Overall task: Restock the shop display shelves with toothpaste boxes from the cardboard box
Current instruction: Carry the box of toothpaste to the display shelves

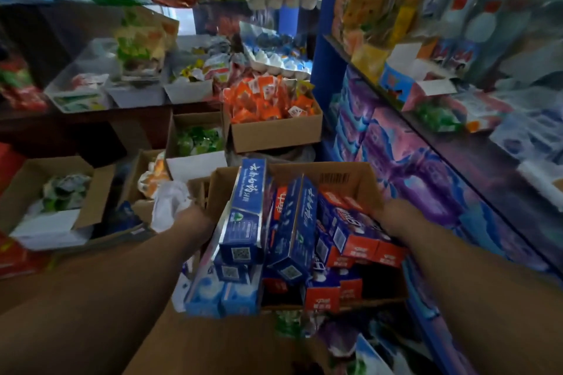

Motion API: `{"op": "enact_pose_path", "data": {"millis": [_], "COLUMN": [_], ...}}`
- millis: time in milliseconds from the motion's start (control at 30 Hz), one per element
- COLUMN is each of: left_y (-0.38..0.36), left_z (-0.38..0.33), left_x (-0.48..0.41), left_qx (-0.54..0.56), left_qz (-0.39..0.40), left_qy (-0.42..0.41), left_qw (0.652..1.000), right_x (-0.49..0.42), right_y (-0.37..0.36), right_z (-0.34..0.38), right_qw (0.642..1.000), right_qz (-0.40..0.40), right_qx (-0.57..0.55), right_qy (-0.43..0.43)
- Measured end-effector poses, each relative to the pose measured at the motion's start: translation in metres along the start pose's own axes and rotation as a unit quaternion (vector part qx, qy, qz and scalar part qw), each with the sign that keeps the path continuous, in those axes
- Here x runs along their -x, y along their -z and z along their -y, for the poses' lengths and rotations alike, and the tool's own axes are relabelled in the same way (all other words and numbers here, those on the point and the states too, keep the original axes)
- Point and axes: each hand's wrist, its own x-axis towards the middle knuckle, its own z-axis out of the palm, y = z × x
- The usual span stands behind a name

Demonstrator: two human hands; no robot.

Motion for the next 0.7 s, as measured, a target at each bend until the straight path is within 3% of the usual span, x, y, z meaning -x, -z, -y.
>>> {"op": "enact_pose_path", "data": {"millis": [267,467,567,700], "left_y": [-0.056,-0.104,-0.125,-0.147], "left_z": [-0.031,-0.033,-0.028,-0.032], "left_x": [-0.125,-0.198,-0.232,-0.265], "left_qx": [0.082,0.109,0.078,0.021], "left_qz": [0.021,0.012,0.027,0.036], "left_qy": [0.075,0.118,0.119,0.113], "left_qw": [0.994,0.987,0.989,0.993], "right_x": [-0.184,-0.248,-0.285,-0.308], "right_y": [-0.028,-0.049,-0.068,-0.091], "right_z": [0.029,0.059,0.053,0.049], "right_qw": [0.997,0.986,0.981,0.991], "right_qz": [0.020,0.057,0.064,0.034], "right_qx": [0.077,0.157,0.184,0.125], "right_qy": [0.014,0.016,0.004,-0.025]}}
